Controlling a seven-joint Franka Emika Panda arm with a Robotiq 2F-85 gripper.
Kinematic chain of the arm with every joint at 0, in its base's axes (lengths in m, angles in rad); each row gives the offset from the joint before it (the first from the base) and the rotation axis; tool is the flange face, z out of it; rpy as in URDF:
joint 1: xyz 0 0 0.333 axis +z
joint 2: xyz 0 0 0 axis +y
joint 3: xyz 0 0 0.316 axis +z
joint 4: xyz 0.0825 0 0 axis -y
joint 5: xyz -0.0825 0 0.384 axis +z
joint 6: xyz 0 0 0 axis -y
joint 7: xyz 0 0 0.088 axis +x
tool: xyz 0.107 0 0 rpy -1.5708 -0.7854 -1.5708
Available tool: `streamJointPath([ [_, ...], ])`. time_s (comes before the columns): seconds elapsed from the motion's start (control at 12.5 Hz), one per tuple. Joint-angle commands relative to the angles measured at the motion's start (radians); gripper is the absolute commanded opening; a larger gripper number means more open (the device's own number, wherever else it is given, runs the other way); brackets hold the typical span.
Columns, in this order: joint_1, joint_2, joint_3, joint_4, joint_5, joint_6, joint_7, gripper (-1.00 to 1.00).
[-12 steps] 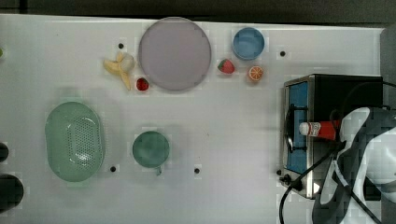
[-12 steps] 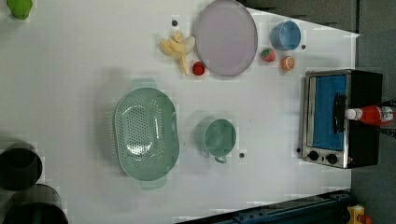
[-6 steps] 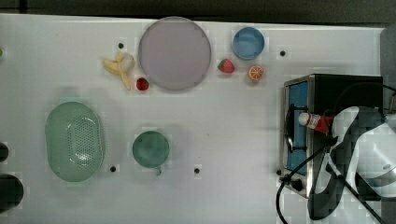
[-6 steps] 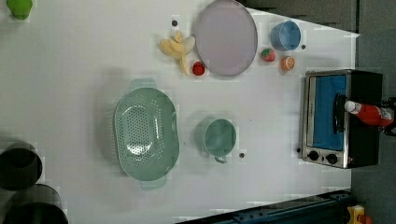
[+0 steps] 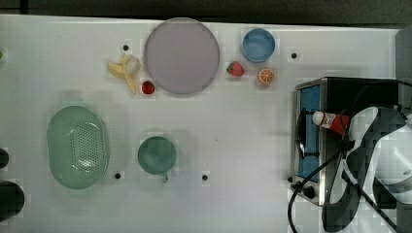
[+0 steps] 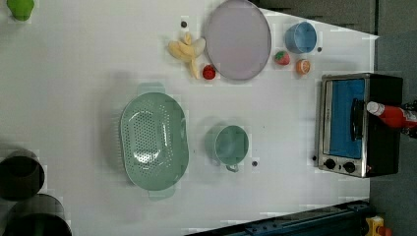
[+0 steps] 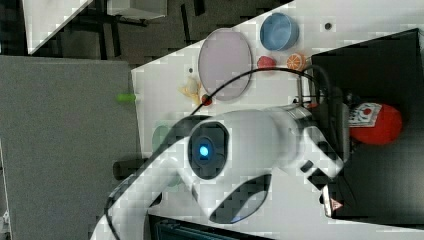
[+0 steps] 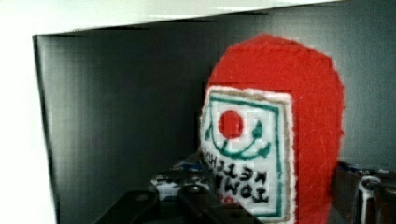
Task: Pick Ketchup from oven and place it on table.
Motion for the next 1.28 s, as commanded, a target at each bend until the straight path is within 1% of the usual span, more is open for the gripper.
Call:
streamJointPath([
  [0.08, 0.052, -0.088, -0.015, 0.097, -0.024, -0.028, -0.037, 0.27],
  [0.24, 0.085, -0.129, -0.008, 0.168, -0.044, -0.103, -0.04, 0.27],
  [0.48, 0.135, -0.18, -0.001, 0.28, -0.084, -0.355, -0.04, 0.27],
  [0.72, 0.193, -0.217, 0.058, 0.355, -0.142, -0.553, -0.04, 0.27],
  [1.04, 0.258, -0.242, 0.231, 0.351, -0.143, -0.647, -0.04, 0.27],
  [1.28, 0.283, -0.241, 0.362, 0.295, -0.143, -0.646, -0.04, 0.27],
])
